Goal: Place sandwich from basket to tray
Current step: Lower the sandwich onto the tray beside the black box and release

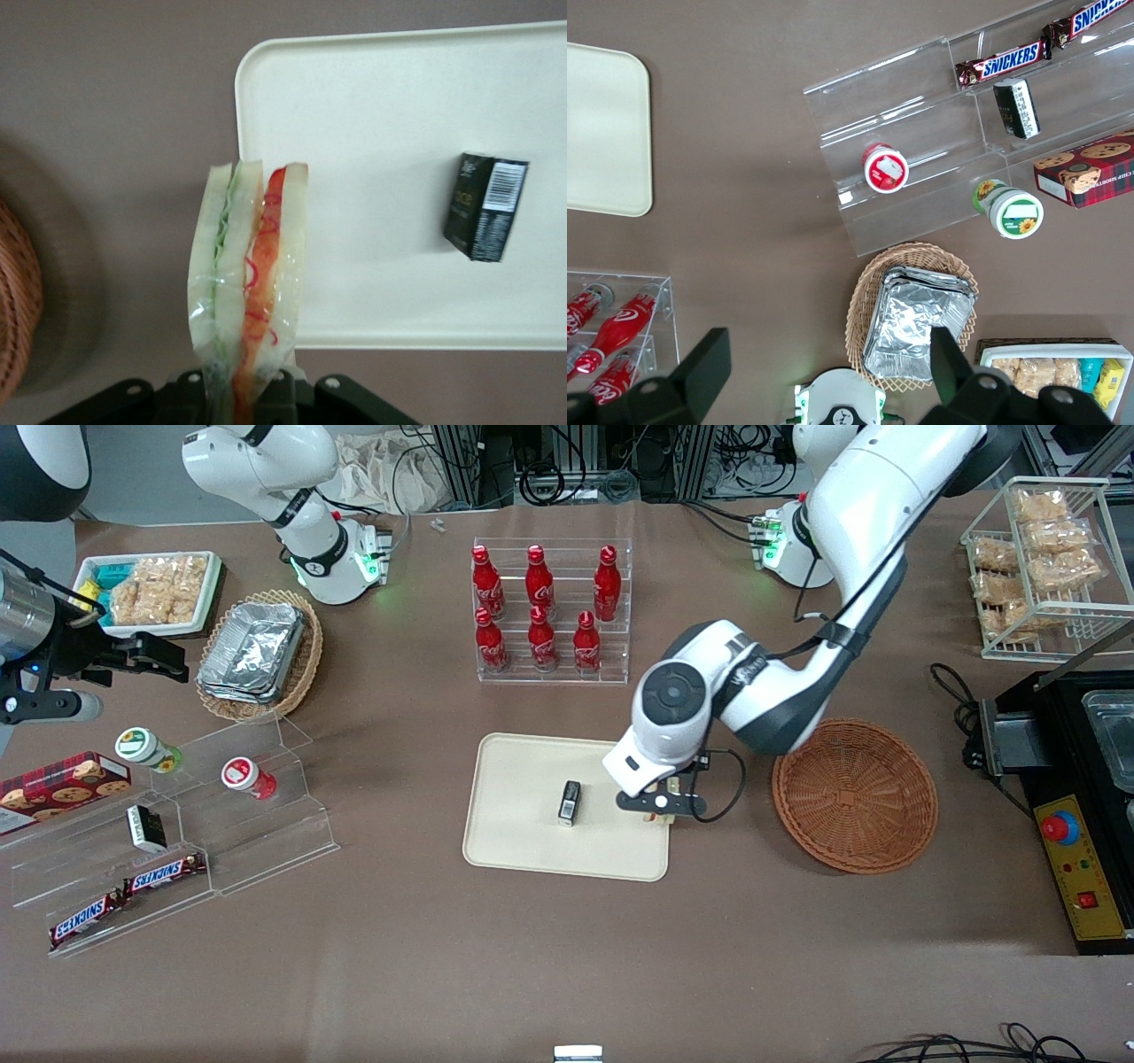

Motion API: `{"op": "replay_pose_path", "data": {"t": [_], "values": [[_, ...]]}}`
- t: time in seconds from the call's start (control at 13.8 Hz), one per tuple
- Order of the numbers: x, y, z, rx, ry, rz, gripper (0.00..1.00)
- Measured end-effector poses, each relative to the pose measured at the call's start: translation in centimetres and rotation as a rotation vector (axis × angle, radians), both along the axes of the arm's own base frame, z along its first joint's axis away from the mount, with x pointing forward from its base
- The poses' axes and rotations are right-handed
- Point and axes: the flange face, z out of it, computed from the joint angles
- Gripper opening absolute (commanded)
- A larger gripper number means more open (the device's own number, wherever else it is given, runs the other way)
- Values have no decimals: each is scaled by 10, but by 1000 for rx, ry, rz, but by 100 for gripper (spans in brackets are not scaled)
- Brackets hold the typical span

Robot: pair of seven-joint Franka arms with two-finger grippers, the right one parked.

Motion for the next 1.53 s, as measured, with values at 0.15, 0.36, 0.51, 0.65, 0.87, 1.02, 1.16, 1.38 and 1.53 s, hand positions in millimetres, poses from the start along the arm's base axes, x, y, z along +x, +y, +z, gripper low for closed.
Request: {"op": "replay_pose_path", "data": {"t": [0.15,0.36,0.51,0.65,0.87,1.02,1.16,1.38,1.53], "values": [[-7,-6,-23,21,-16,-41,4],[-8,-17,-45,-31,-29,-61,3],[-8,-27,-55,-84,-49,-72,6],[-4,-30,-72,-124,-61,-72,14],[9,-16,-98,-140,-69,-46,50],[13,-12,-101,-146,-78,-38,100],[20,-7,-101,-147,-91,-28,100],[29,-2,-86,-131,-101,-10,100],[34,4,-56,-97,-75,33,100]]}}
